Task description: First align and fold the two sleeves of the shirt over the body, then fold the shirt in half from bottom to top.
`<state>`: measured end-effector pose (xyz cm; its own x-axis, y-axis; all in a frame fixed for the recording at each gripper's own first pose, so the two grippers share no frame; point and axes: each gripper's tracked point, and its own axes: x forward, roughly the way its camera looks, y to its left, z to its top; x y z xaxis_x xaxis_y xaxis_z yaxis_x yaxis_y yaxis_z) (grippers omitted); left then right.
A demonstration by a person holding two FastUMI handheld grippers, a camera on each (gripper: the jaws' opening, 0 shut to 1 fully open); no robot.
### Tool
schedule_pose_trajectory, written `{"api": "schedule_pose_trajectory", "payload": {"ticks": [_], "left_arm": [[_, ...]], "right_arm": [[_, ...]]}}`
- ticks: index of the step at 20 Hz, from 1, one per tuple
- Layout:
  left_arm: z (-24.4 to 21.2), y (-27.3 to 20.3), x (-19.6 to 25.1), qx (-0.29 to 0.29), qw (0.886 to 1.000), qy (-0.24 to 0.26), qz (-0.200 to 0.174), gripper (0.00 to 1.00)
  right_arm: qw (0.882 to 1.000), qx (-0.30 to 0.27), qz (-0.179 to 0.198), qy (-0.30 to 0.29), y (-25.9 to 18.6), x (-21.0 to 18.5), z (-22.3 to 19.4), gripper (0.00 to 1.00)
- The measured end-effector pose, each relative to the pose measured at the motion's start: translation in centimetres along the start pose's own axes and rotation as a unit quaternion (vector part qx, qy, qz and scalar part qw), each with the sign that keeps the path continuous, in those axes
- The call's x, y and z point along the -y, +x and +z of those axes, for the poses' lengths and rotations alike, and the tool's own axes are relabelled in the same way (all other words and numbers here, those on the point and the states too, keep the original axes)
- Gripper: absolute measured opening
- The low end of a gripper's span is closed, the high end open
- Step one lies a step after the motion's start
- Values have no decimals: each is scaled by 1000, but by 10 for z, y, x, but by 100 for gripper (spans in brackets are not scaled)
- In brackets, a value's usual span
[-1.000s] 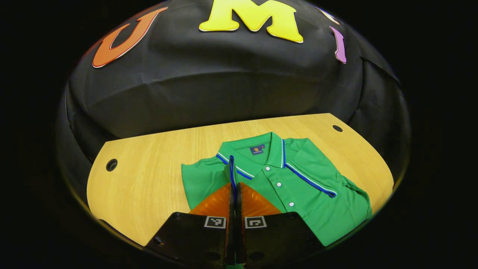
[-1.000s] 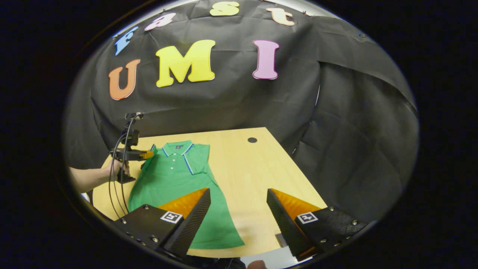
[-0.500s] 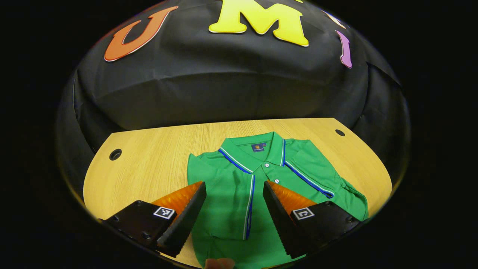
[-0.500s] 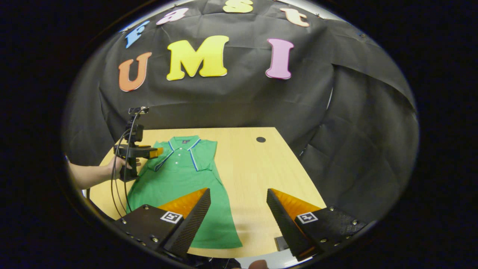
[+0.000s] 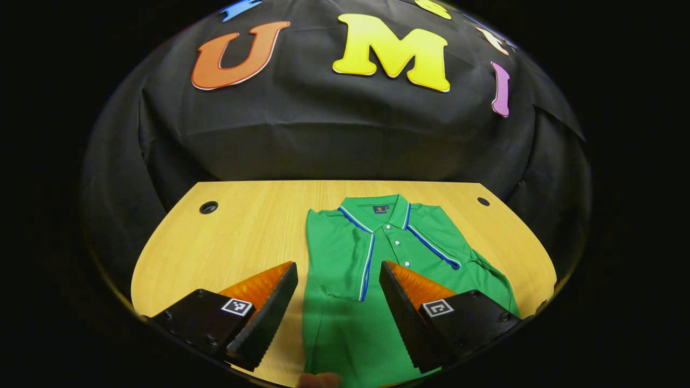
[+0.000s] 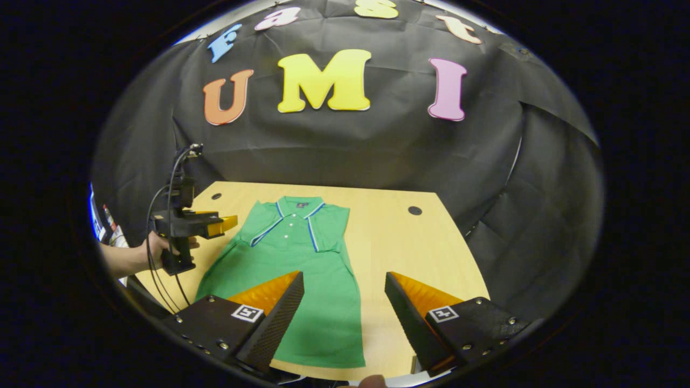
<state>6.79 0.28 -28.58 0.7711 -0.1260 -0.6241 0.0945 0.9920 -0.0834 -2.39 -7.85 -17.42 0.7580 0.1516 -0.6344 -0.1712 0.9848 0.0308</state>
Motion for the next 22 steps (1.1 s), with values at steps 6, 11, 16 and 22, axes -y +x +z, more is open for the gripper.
{"api": "schedule_pose_trajectory", "payload": {"ticks": [6, 11, 16, 22], "left_arm": [[-14, -62, -25, 5, 999, -21, 36, 98], [-53, -111, -23, -32, 999, -4, 22, 98], [-107, -152, -12, -88, 996, 18, -11, 99], [-185, -200, 6, -186, 980, 46, -58, 100]], "right_arm": [[999, -13, 27, -21, 9, -14, -15, 95], [997, -30, 47, -48, 17, -18, -37, 95], [992, -82, 65, -77, 16, -8, -82, 95], [978, -162, 73, -112, 2, 17, -156, 95]]}}
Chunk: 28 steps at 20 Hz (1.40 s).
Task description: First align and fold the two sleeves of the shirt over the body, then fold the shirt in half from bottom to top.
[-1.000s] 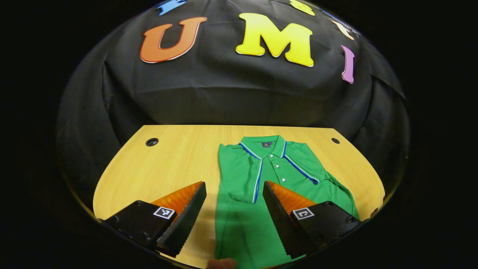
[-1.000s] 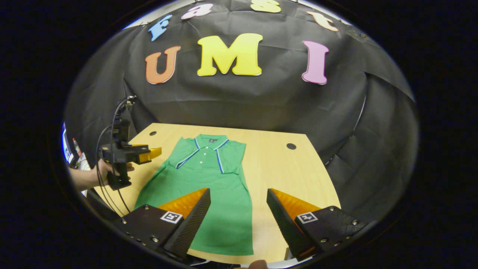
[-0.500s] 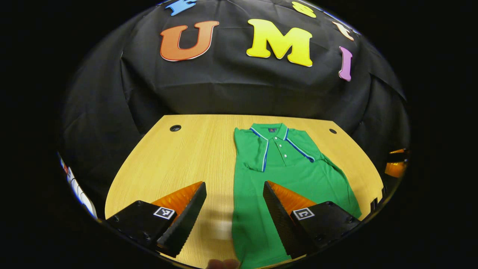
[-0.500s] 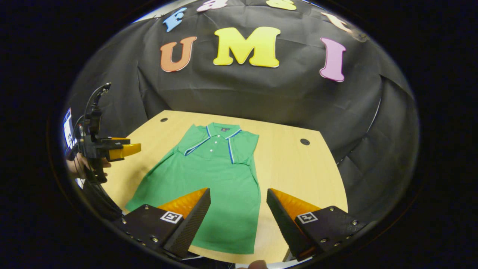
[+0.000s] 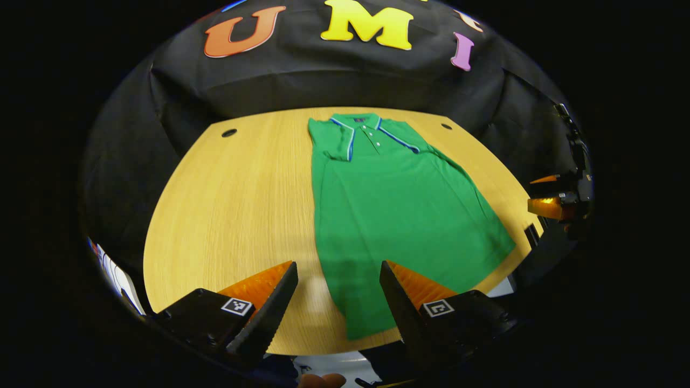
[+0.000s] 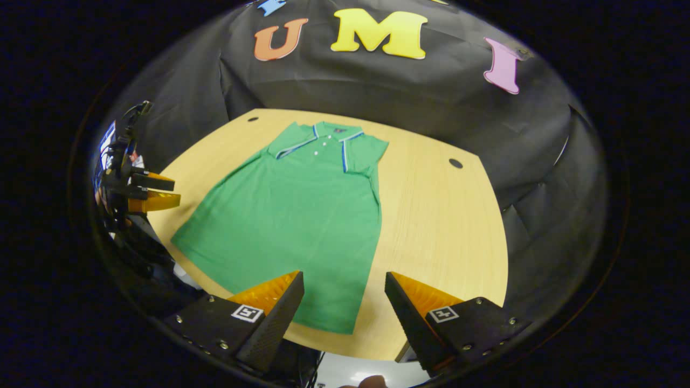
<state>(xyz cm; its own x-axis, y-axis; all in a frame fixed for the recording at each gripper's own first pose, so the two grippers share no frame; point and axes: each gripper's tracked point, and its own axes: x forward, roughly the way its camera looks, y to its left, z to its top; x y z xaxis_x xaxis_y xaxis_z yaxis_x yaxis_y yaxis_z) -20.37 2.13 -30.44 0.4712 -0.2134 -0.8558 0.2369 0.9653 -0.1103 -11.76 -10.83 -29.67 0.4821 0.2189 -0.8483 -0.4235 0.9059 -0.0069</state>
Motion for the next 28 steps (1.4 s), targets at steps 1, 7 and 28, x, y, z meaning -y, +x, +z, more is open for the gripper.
{"api": "schedule_pose_trajectory", "payload": {"ticks": [1, 7, 28], "left_arm": [[-14, -4, 5, -15, 1000, 2, -6, 100], [-60, 3, 24, -75, 996, -35, -21, 99], [-84, 22, 21, -135, 990, -23, 40, 93]], "right_arm": [[1000, -15, 3, 2, 4, 0, -13, 95], [997, -81, 9, 15, 29, -2, -67, 95], [991, -128, 40, -7, 57, -11, -91, 84]]}}
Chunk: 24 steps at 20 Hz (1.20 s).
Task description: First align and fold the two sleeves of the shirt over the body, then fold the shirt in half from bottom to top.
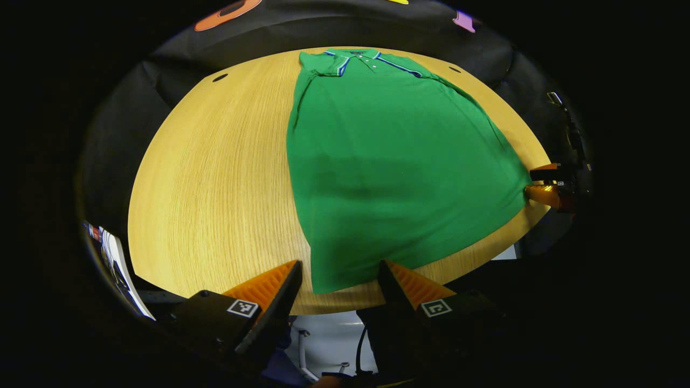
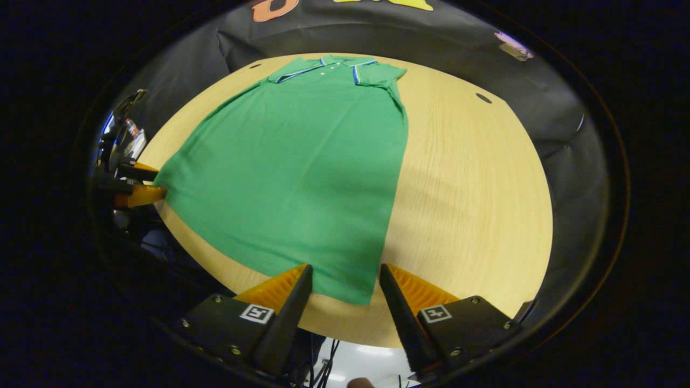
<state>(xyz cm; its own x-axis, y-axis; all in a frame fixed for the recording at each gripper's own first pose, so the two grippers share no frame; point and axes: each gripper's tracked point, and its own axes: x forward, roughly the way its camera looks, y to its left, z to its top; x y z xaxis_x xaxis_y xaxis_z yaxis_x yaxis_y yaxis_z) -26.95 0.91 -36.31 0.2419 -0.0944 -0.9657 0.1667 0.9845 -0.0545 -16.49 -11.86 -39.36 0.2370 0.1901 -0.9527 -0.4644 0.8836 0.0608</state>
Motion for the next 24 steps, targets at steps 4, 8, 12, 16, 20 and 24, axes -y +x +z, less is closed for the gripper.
{"api": "schedule_pose_trajectory", "payload": {"ticks": [4, 8, 12, 16, 20, 24], "left_arm": [[3, 3, 4, 1, 1000, 7, -4, 78], [9, 4, 8, 5, 1000, 11, -8, 28], [14, 3, 17, 16, 999, -16, -37, 4], [31, -9, 17, 34, 997, -39, -64, 3], [55, -22, 14, 60, 995, -37, -76, 3], [94, -32, 10, 92, 992, -18, -79, 4]], "right_arm": [[1000, 1, 10, -8, 0, -9, 2, 57], [1000, -2, 11, 8, 1, -13, 3, 10], [999, -7, 20, 39, -4, -12, 4, 2], [997, 6, 32, 70, -17, -8, 19, 1], [995, 27, 37, 85, -30, -1, 41, 1], [994, 57, 37, 86, -44, 8, 72, 1]]}}
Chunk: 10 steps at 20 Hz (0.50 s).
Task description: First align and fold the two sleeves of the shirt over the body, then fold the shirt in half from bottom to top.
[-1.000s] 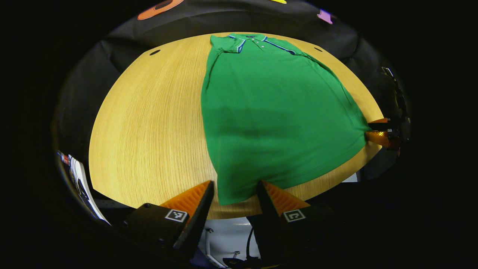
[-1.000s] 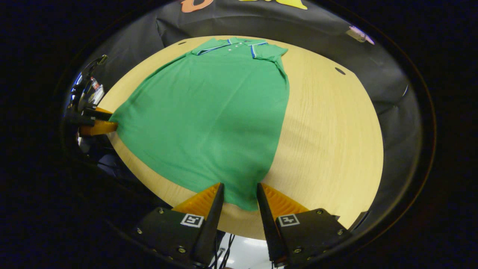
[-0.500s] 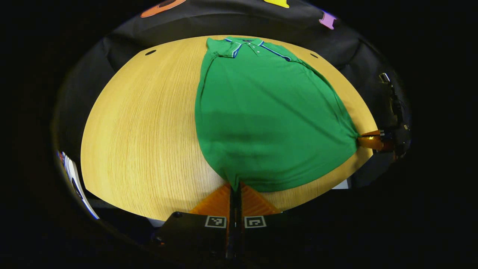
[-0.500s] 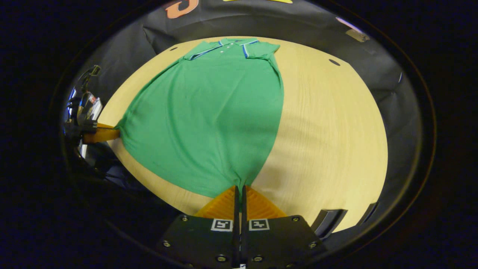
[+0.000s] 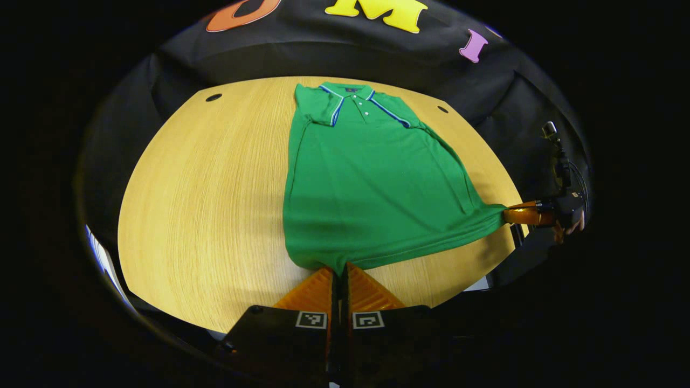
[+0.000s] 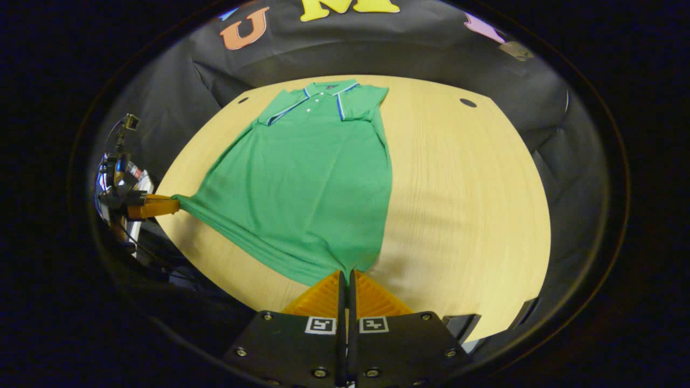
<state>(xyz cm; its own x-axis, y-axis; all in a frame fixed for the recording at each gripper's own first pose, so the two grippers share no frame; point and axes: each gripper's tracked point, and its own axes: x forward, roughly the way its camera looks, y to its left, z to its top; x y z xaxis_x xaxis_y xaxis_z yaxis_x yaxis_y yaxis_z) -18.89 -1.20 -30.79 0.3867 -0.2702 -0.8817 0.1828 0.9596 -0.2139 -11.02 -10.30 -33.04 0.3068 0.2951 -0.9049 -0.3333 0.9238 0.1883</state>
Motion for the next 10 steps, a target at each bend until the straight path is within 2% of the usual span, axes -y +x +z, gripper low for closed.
{"api": "schedule_pose_trajectory", "payload": {"ticks": [10], "left_arm": [[98, -5, -21, 64, 997, 45, 11, 4]], "right_arm": [[998, 66, 5, -9, -20, 6, 108, 1]]}}
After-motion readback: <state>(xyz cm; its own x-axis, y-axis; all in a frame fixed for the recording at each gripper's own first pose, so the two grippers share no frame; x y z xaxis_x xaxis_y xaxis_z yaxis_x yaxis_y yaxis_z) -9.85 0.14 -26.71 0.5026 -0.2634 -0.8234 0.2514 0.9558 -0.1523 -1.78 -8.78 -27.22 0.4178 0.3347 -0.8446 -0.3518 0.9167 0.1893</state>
